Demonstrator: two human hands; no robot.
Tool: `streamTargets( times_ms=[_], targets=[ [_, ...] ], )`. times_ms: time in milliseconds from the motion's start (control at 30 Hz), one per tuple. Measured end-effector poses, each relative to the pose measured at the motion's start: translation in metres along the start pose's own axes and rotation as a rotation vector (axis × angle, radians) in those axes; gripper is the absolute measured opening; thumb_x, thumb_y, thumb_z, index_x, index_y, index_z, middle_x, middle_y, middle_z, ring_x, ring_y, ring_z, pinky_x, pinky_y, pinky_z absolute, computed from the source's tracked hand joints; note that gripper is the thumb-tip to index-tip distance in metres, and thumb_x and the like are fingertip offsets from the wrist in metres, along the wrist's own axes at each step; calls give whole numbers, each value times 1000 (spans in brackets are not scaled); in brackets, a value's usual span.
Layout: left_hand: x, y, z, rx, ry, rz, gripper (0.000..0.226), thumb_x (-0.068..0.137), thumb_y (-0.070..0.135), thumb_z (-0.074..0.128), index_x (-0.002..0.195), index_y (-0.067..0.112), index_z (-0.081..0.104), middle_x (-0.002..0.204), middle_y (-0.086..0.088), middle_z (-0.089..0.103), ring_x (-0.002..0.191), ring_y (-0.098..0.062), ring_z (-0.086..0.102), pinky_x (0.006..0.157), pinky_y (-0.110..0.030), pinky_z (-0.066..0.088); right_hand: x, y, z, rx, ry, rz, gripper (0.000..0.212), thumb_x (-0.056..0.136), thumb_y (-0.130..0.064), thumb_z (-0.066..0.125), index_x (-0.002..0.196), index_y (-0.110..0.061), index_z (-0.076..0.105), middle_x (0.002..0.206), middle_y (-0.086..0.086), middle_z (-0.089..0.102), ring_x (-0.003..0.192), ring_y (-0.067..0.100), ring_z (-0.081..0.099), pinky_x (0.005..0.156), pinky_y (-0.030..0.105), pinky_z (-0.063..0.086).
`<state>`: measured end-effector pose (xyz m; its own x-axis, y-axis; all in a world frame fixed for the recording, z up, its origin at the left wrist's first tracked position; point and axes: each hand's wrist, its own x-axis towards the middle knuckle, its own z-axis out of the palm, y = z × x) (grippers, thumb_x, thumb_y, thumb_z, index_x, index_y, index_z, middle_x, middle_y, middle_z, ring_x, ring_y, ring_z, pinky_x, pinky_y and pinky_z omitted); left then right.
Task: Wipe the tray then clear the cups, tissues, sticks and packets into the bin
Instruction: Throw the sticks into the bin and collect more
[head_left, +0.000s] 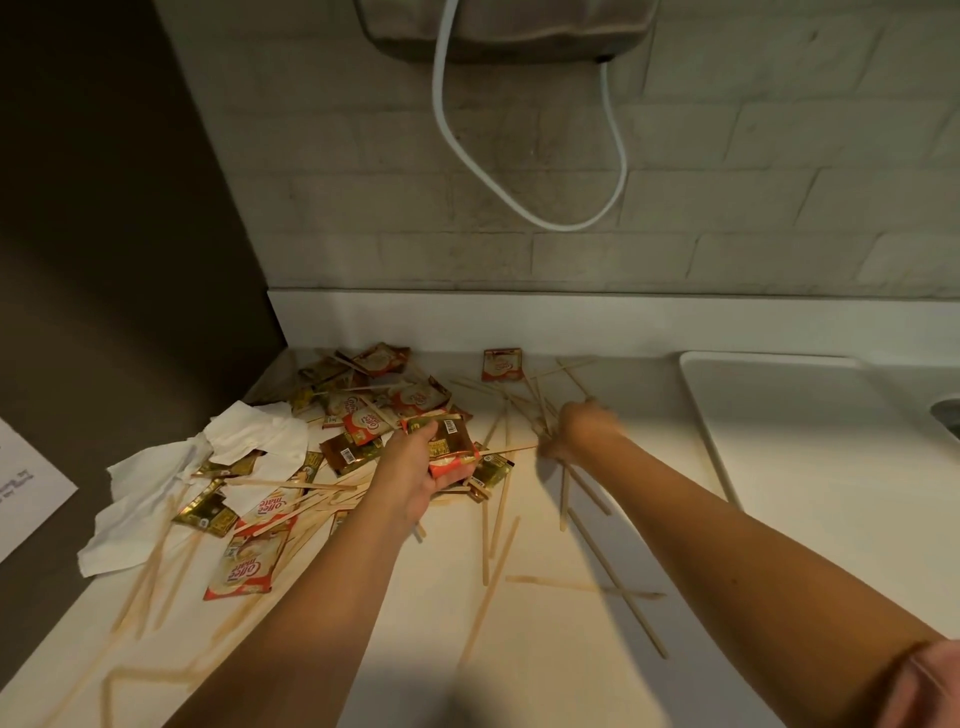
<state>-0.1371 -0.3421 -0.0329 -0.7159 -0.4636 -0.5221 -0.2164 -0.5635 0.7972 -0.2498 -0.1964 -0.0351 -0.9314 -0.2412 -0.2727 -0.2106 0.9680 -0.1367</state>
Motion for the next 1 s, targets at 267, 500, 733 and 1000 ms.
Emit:
streamTargets(
  times_ms=[267, 500, 733, 1000],
  targets=[
    [3, -1, -1, 22, -16, 2, 37, 97, 15, 47, 133, 10, 41, 121, -22, 56, 96, -36, 61, 48, -33, 58, -9, -2, 0, 52, 94, -97, 28, 96, -5, 43, 121, 0, 54, 122, 16, 57, 113, 30, 56, 86, 32, 46],
    [4, -1, -3, 35, -15, -2, 35, 97, 14, 47, 131, 10, 40, 118, -21, 57, 93, -35, 62, 50, -36, 57, -3, -8, 18, 112, 36, -24, 36, 97, -16, 41, 128, 0, 47, 127, 17, 52, 118, 30, 50, 92, 34, 44],
    [4, 1, -6, 46, -29, 4, 35, 98, 14, 46, 131, 10, 40, 106, -18, 60, 79, -32, 64, 47, -34, 57, -9, -10, 27, 20, 119, -124, 39, 99, -14, 31, 134, 2, 35, 132, 19, 44, 121, 32, 45, 96, 38, 43],
    [2, 4, -11, 54, -22, 19, 39, 97, 14, 47, 135, 10, 39, 113, -21, 59, 81, -31, 64, 51, -36, 58, -21, -6, 16, 218, 88, -295, 16, 101, -18, 31, 109, -5, 38, 91, 12, 58, 82, 28, 57, 64, 32, 39]
  ],
)
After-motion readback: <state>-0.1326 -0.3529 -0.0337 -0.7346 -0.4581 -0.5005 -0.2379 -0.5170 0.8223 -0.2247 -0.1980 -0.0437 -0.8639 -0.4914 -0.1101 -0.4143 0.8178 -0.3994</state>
